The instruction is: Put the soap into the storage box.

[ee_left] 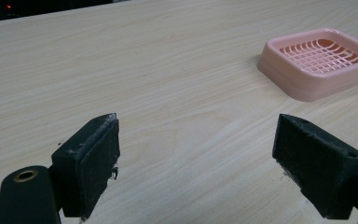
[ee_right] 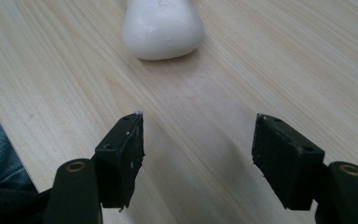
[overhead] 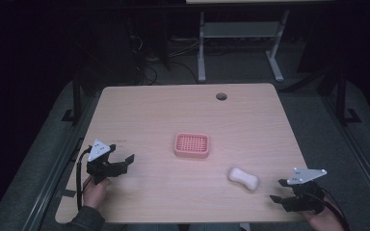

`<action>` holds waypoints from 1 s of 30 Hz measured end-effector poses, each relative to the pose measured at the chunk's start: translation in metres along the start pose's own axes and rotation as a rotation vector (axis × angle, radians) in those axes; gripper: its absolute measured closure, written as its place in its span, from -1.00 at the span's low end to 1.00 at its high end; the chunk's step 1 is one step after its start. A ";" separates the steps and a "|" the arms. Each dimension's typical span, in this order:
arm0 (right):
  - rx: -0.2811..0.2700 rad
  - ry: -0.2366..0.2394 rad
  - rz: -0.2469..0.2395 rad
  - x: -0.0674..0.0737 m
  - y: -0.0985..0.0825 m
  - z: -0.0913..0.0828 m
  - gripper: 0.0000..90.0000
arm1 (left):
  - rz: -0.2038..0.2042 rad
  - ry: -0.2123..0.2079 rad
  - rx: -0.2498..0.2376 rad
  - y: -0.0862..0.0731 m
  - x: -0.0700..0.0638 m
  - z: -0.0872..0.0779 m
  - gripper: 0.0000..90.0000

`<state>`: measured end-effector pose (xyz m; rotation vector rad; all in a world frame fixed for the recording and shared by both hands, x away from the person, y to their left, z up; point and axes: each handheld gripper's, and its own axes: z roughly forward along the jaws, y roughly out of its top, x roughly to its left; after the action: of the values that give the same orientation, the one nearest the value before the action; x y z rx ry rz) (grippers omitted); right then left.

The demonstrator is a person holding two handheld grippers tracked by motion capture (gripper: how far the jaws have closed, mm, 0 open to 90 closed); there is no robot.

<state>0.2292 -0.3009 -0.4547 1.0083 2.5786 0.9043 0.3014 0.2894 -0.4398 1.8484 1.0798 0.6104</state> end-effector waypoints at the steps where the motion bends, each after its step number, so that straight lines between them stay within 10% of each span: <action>1: -0.001 0.001 -0.002 0.000 0.000 0.000 -0.26 | -0.002 -0.002 0.001 0.000 0.000 0.000 -0.69; 30: 0.012 0.014 -0.052 0.008 0.013 0.005 -0.27 | 0.004 0.004 0.001 0.000 0.000 0.000 -0.69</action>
<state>0.2329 -0.2856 -0.4507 0.9373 2.6118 0.8872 0.3016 0.2895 -0.4398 1.8509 1.0795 0.6156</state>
